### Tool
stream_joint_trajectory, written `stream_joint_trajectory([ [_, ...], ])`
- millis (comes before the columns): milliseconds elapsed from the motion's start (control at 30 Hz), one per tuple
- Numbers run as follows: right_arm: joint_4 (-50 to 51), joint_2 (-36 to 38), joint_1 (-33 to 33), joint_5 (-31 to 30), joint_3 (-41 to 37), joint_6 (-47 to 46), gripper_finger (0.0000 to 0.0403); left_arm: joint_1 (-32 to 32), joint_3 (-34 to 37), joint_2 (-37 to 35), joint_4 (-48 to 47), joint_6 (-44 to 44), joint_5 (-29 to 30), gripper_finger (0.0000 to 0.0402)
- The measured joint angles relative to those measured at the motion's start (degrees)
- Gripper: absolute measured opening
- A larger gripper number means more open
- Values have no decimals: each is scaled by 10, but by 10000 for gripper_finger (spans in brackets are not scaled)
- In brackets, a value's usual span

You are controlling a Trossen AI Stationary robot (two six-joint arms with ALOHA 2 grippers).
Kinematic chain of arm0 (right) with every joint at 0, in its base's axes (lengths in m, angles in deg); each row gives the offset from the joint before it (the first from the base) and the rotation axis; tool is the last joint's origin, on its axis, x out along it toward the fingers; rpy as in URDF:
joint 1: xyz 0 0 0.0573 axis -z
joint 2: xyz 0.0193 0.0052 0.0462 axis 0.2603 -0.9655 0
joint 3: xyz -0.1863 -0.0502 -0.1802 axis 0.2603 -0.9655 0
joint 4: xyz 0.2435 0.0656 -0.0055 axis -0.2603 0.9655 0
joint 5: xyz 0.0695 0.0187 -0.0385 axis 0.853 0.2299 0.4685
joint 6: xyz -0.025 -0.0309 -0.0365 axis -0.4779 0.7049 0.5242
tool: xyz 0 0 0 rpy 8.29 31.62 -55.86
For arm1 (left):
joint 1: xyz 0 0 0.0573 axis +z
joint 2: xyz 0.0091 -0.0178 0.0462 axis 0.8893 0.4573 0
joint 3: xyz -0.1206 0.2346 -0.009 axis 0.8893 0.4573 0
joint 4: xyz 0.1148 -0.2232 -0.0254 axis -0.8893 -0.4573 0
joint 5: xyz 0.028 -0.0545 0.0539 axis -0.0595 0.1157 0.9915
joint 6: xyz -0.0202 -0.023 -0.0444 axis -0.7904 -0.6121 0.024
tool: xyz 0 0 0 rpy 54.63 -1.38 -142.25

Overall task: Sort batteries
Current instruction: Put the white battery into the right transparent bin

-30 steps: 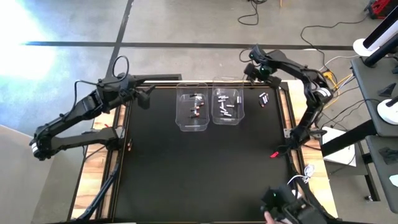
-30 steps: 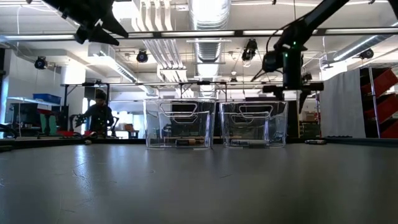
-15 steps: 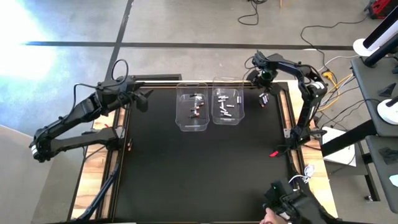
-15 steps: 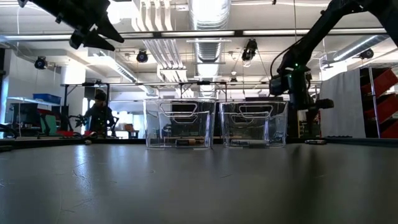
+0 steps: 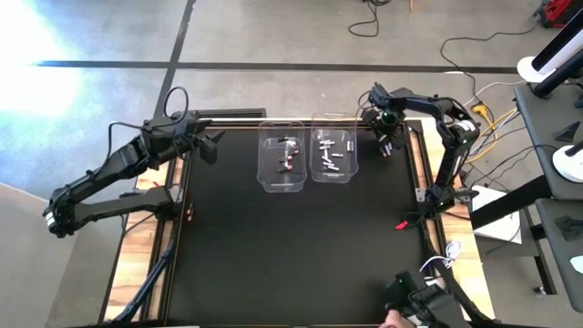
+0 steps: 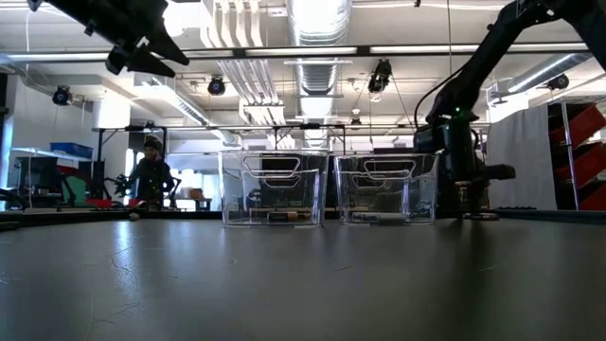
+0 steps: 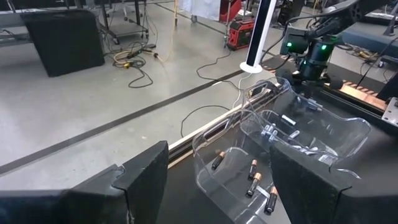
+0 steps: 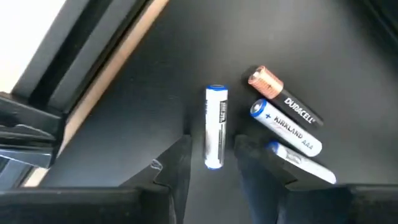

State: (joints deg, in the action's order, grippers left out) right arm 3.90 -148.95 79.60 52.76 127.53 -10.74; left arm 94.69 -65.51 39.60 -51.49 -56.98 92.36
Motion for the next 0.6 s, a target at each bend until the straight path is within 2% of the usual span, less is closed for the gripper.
stream_joint_trajectory([
  [300, -27, 3, -1, -9, -11, 11, 52, 0, -1, -2, 11, -3, -8, 254],
  [467, -29, 19, -3, -25, -11, 52, 22, 0, -2, -41, 68, -5, -99, 254],
  [600, -55, 86, -17, -74, -5, 96, 20, 0, -2, -80, 105, 8, -142, 254],
])
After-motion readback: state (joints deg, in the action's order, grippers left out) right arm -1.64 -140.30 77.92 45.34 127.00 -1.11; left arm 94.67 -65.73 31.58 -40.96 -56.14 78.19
